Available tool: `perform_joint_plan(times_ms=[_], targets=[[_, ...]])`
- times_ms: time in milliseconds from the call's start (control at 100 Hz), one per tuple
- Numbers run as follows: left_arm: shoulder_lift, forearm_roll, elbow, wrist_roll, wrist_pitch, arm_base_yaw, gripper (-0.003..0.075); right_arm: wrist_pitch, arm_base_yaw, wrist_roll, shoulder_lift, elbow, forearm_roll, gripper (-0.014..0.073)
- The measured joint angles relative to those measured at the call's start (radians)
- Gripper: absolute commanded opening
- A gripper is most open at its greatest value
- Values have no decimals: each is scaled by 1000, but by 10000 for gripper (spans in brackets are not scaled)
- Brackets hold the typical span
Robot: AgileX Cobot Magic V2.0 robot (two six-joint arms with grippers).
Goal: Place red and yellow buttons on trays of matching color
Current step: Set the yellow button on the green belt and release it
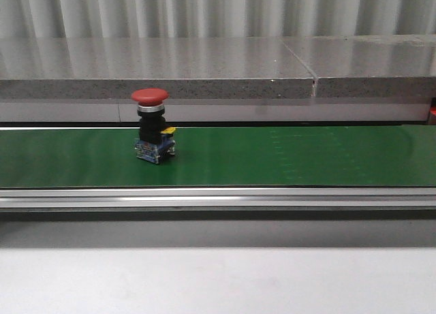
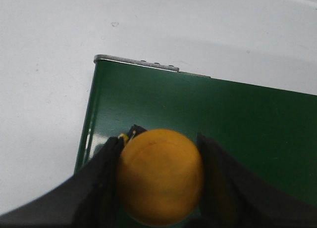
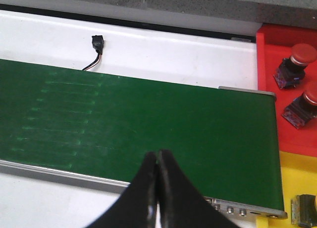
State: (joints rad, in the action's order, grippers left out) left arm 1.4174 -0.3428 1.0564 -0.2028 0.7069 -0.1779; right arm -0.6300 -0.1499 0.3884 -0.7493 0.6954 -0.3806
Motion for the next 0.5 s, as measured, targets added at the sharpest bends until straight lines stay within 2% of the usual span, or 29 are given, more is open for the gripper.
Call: perform_joint_plan(times_ms=[350, 420, 500], targets=[[76, -11, -26, 0, -23, 2, -3, 0, 0, 0, 0, 0, 0, -68], [84, -21, -26, 0, -23, 2, 30, 0, 0, 0, 0, 0, 0, -68], [84, -27, -26, 0, -21, 2, 122, 0, 0, 0, 0, 0, 0, -68]])
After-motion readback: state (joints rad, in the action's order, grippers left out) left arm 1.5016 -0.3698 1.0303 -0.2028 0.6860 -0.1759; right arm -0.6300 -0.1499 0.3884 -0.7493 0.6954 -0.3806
